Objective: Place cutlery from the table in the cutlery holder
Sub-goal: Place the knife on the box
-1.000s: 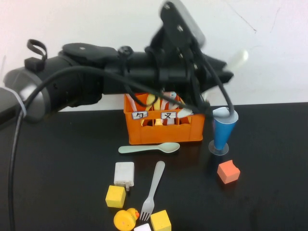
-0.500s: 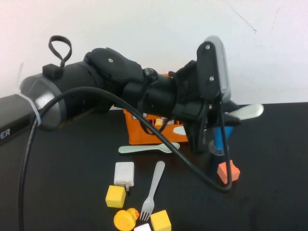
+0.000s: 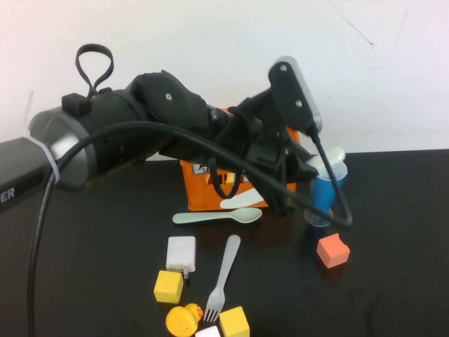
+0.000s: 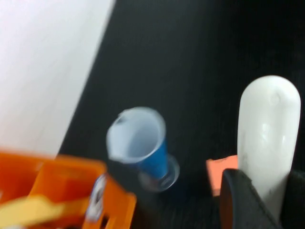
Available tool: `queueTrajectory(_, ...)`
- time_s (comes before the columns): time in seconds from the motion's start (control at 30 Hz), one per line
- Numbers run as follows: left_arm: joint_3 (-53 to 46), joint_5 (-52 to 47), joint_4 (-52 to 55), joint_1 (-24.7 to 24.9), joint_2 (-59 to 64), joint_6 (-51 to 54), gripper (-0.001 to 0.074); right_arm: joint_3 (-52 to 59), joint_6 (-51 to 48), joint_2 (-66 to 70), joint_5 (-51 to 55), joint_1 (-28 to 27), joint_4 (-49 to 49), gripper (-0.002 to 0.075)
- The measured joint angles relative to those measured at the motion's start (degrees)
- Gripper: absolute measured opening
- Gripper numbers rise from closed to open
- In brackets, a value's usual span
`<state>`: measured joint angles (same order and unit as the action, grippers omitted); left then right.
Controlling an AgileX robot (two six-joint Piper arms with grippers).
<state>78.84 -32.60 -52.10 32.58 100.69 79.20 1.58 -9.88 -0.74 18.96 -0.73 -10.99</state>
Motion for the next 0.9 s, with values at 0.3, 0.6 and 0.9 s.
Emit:
queueTrajectory(0.3, 0.00, 16.37, 19.88, 0.00, 0.00, -40.02, 0.0148, 0.00, 0.00, 0.00, 0.00, 0.00, 0.00, -0.0003)
queueTrajectory(0.6, 0.00, 36.25, 56.31, -2.25, 0.00, -100.11, 0.0148, 0.00, 0.00, 0.00, 0.00, 0.00, 0.00, -0.0003)
queueTrajectory(0.9, 0.00, 63.96, 70.25, -3.54, 4.29, -110.03, 0.0148, 0.00, 0.00, 0.00, 0.00, 0.00, 0.00, -0.0003)
